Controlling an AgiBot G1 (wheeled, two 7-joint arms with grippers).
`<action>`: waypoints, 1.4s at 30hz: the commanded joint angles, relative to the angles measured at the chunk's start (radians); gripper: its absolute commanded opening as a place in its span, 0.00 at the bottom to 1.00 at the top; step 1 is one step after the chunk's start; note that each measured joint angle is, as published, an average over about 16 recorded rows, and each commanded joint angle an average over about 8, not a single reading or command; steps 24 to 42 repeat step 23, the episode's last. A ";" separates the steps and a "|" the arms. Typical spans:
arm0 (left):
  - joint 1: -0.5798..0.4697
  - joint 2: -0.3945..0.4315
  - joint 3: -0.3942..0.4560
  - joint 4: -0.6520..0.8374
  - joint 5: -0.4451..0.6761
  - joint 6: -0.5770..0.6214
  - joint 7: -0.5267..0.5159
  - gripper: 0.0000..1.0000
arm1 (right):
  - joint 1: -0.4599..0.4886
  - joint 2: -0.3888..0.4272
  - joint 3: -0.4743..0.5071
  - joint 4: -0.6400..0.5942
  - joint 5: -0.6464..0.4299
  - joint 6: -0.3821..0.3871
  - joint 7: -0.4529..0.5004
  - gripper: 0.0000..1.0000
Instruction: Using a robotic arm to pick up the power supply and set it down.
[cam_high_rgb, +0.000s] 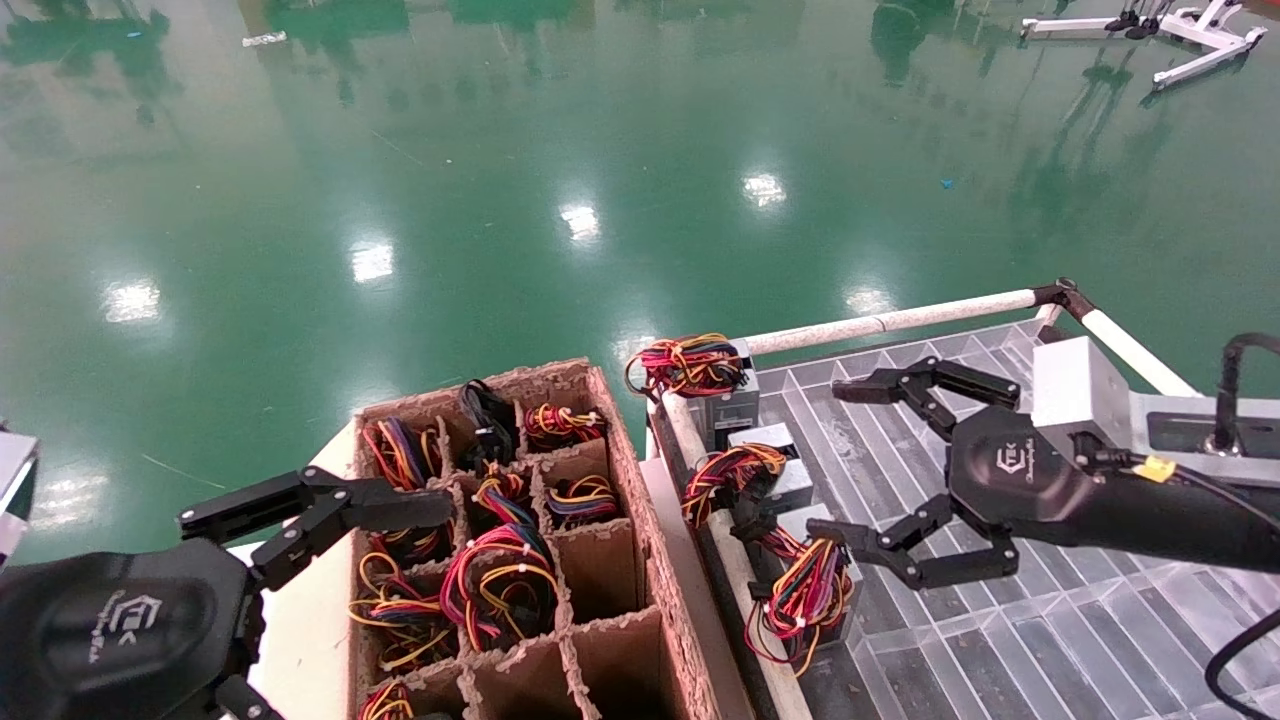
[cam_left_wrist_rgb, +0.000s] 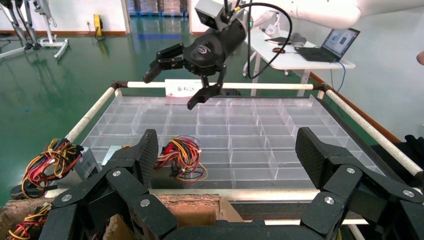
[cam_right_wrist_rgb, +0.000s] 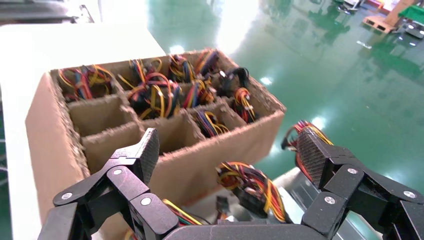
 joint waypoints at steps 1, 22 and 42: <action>0.000 0.000 0.000 0.000 0.000 0.000 0.000 1.00 | -0.021 0.006 0.012 0.032 0.015 0.003 0.022 1.00; 0.000 0.000 0.000 0.000 0.000 0.000 0.000 1.00 | -0.234 0.067 0.133 0.351 0.160 0.032 0.245 1.00; 0.000 0.000 0.000 0.000 0.000 0.000 0.000 1.00 | -0.239 0.068 0.136 0.359 0.163 0.033 0.251 1.00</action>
